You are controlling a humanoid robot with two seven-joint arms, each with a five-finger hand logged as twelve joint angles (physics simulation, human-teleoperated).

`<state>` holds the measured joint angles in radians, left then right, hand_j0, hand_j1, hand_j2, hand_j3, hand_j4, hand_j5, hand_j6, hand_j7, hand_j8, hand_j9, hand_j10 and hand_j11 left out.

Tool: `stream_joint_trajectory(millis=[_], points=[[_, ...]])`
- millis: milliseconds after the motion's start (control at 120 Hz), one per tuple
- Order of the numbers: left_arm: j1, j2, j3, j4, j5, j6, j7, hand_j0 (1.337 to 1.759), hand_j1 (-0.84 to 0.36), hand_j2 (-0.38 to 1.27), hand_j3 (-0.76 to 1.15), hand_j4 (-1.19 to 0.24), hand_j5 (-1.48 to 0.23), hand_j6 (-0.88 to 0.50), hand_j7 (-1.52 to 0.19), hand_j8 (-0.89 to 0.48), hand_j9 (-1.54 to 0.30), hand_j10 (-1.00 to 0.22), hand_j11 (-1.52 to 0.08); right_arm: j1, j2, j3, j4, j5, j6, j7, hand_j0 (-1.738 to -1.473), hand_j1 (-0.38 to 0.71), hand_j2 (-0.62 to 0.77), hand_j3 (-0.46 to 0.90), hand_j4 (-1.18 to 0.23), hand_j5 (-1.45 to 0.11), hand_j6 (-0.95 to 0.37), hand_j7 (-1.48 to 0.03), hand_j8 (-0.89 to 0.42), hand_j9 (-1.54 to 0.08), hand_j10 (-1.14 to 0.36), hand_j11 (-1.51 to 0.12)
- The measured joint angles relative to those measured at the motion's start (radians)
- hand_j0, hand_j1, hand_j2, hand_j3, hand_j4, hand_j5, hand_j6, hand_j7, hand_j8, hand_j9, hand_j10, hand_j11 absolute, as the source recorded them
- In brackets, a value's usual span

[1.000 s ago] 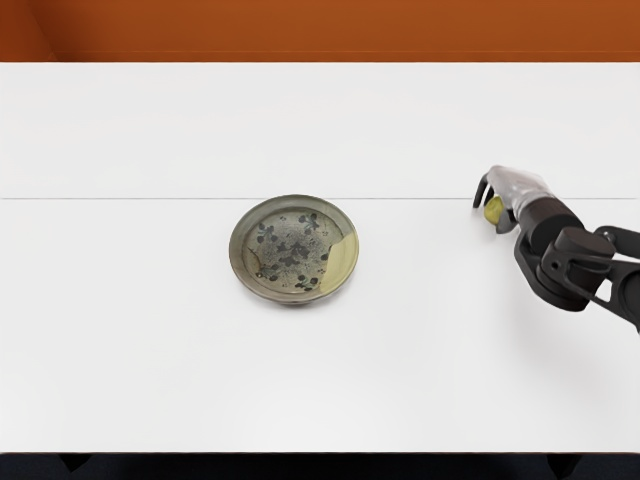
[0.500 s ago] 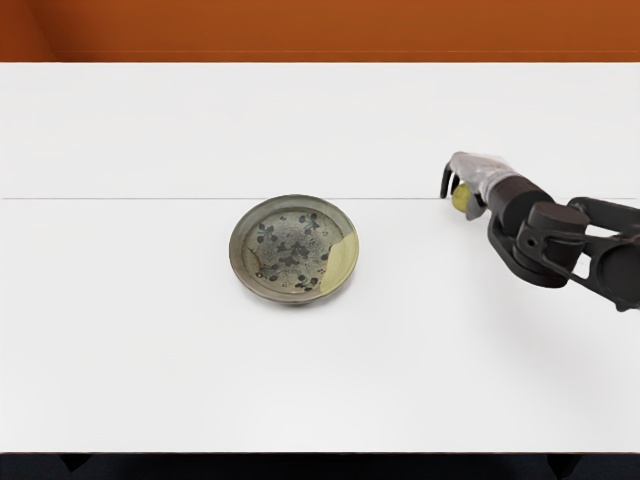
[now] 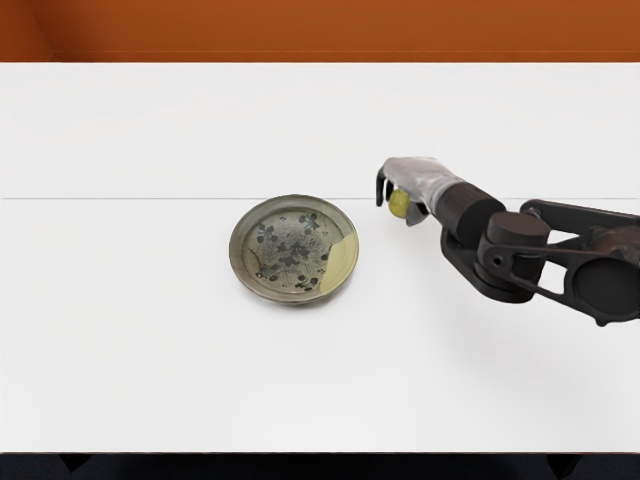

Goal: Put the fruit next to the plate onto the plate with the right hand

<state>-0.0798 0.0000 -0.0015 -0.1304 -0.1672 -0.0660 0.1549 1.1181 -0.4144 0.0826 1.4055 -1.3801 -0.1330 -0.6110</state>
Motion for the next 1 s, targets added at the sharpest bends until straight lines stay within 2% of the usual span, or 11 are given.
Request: stream_joint_trajectory(millis=[150, 425, 1000], points=[[0.000, 0.000, 0.000, 0.000, 0.000, 0.000, 0.000, 1.658, 0.32, 0.00, 0.00, -0.02, -0.03, -0.02, -0.03, -0.02, -0.03, -0.02, -0.03, 0.002, 0.035, 0.000, 0.012, -0.019, -0.001, 0.000, -1.651, 0.27, 0.14, 0.00, -0.68, -0.96, -0.50, -0.92, -0.42, -0.94, -0.57, -0.93], [0.000, 0.000, 0.000, 0.000, 0.000, 0.000, 0.000, 1.658, 0.32, 0.00, 0.00, -0.02, -0.03, -0.02, -0.03, -0.02, -0.03, -0.02, -0.03, 0.017, 0.083, 0.009, 0.015, -0.030, -0.003, 0.000, -1.650, 0.27, 0.10, 0.00, -0.70, -0.93, -0.49, -0.92, -0.41, -0.92, -0.57, -0.92], [0.000, 0.000, 0.000, 0.000, 0.000, 0.000, 0.000, 1.658, 0.32, 0.00, 0.00, -0.02, -0.03, -0.02, -0.03, -0.02, -0.03, -0.02, -0.03, 0.006, 0.160, 0.011, 0.011, -0.029, -0.006, 0.000, -1.652, 0.31, 0.17, 0.00, -0.69, -0.91, -0.47, -0.90, -0.40, -0.91, -0.55, -0.92]])
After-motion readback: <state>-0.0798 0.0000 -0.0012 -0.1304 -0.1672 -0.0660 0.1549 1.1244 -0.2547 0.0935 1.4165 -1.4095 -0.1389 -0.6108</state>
